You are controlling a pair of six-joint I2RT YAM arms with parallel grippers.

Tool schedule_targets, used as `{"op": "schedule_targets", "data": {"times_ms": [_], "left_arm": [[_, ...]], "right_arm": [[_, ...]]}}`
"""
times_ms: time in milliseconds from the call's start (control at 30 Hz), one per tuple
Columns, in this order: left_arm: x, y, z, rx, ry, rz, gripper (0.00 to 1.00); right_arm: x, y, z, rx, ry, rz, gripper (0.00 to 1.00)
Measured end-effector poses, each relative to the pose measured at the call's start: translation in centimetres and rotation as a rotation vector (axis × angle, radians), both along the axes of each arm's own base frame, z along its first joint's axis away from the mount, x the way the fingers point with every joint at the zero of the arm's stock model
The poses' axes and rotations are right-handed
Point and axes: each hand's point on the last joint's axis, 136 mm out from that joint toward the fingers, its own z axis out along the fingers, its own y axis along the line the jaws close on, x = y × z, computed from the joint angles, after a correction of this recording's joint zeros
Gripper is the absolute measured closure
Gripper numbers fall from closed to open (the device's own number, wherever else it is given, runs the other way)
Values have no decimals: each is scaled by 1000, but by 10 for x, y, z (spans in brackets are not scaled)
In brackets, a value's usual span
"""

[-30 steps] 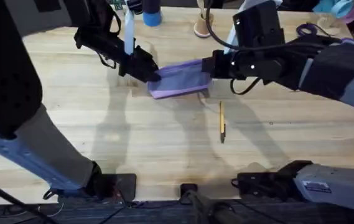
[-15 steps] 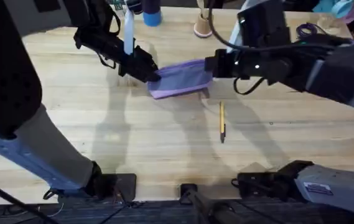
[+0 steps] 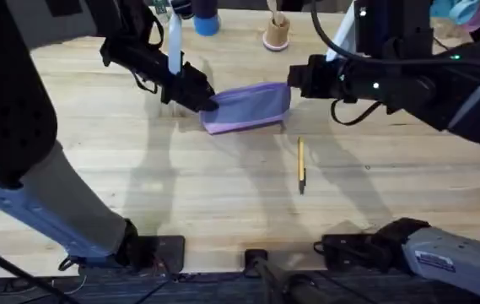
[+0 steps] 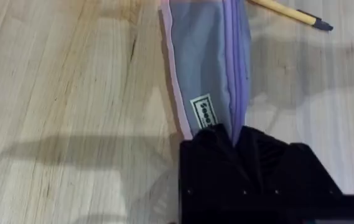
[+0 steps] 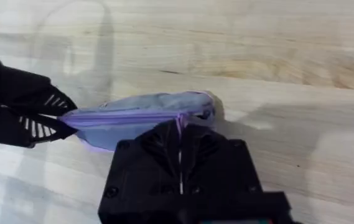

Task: Unzip the bag, pick up the pens from the table one at a time and place them inside, then zip the bag closed.

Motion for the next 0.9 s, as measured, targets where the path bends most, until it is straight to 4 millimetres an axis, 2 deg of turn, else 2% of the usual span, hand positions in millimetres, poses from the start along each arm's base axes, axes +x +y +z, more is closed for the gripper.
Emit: {"op": "schedule_targets", "data": {"times_ms": [300,533,900], "left_arm": [[0,0,0,1,0,0,959],[0,0,0,3,0,0,959],[0,1,-1,5,-1,0,959]], "right_arm": [[-4,13,2,47,10,55,969],[-2,48,-3,92,-4,150,970],[-11,110,-9,153,-25,261,970]]}}
